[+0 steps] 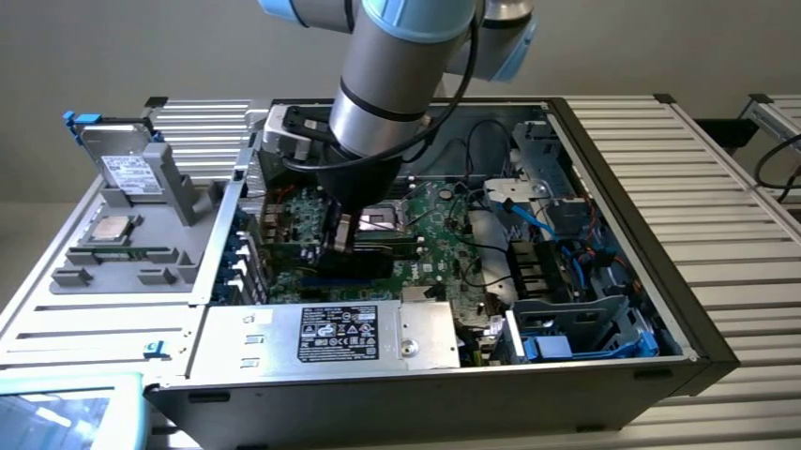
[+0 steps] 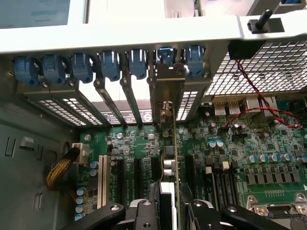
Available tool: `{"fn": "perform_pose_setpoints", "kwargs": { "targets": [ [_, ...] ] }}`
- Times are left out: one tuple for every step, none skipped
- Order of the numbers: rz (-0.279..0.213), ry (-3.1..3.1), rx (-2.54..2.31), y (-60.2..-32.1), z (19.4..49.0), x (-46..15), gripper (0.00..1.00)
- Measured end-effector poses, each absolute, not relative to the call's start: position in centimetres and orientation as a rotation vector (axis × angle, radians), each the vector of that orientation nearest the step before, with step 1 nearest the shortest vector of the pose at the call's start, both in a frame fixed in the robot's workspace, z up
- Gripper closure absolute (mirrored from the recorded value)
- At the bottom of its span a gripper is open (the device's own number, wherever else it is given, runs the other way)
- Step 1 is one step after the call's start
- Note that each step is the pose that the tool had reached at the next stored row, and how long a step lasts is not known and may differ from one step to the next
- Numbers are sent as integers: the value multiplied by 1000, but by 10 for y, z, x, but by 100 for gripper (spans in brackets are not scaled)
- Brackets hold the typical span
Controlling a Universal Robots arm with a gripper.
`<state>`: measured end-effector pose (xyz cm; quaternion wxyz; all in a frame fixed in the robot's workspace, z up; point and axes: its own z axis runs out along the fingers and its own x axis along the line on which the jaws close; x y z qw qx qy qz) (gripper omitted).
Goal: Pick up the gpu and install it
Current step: 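Pick up the gpu and move the gpu toward the slot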
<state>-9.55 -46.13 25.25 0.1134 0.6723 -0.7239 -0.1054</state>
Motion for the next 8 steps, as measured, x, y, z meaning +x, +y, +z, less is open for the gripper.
{"fn": "perform_pose_setpoints", "kwargs": {
  "targets": [
    [-309,-2123,1972,-461,252,-95,72],
    [-309,-2124,1972,-461,252,-95,72],
    [-309,-2124,1972,-461,252,-95,72],
    [-310,-2125,1971,-461,252,-95,72],
    [-310,-2127,1969,-461,252,-95,72],
    [-311,-2130,1966,-461,252,-95,72],
    [-311,-2133,1964,-461,252,-95,72],
    [-312,-2135,1962,-461,252,-95,72]
  ]
}}
